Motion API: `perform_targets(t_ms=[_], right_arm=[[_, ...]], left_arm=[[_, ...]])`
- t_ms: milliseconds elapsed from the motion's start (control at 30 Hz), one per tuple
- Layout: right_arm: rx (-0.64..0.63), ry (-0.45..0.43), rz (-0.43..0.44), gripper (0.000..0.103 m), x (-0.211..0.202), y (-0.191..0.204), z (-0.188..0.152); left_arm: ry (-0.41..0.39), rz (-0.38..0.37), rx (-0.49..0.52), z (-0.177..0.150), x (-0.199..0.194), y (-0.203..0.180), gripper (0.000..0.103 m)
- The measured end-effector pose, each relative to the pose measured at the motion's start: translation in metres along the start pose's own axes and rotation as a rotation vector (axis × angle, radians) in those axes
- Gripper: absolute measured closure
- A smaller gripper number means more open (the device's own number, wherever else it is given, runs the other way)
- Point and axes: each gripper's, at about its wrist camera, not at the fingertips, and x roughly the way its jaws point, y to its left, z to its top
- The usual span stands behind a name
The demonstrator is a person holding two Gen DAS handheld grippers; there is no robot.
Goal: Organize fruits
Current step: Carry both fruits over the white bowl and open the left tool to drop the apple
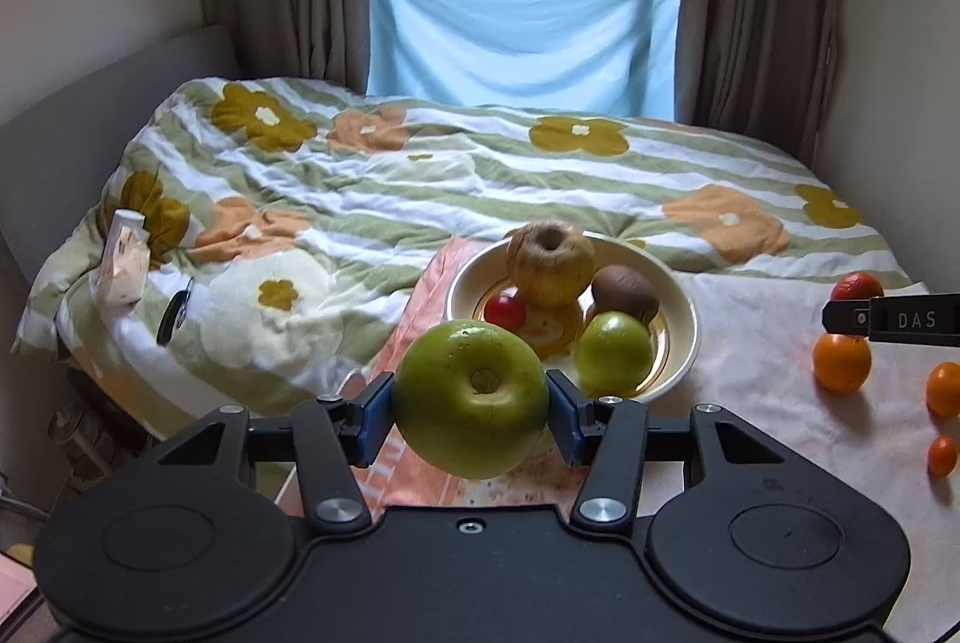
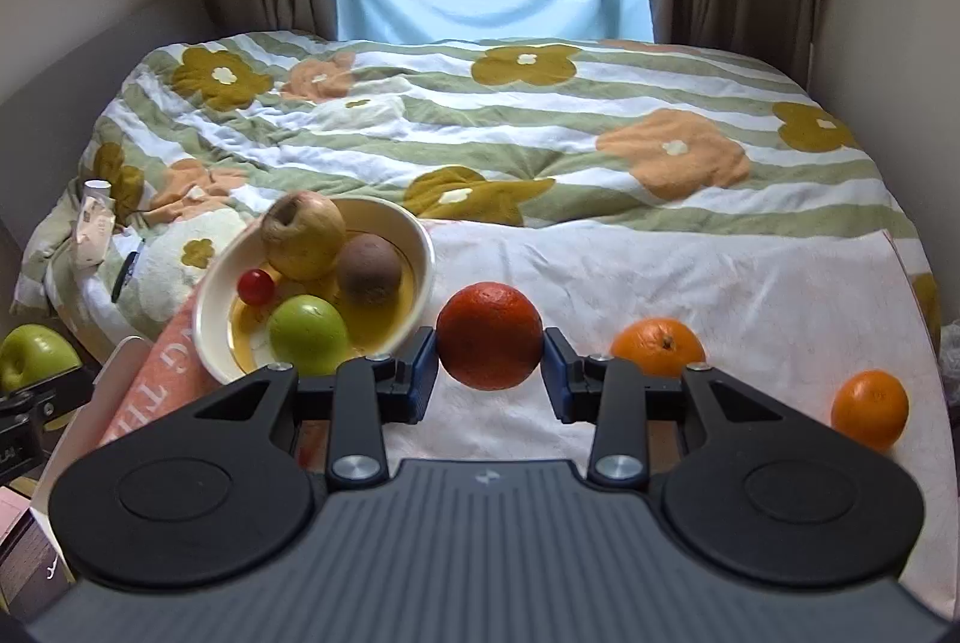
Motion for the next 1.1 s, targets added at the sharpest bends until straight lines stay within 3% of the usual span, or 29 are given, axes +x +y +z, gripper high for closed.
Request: perform_targets(t_ms=[500, 1100], right_arm=[[0.035, 0.042, -0.004, 0.051, 0.027, 0.052, 0.025], [0.142, 0.09, -0.106, 0.051, 0.087, 0.073, 0.033]], left_arm=[[0.001, -0.141, 0.113, 0.05, 0.056, 0.024, 0.046], [0.074, -0.253, 0.279, 0.064, 0.162, 0.028, 0.046]])
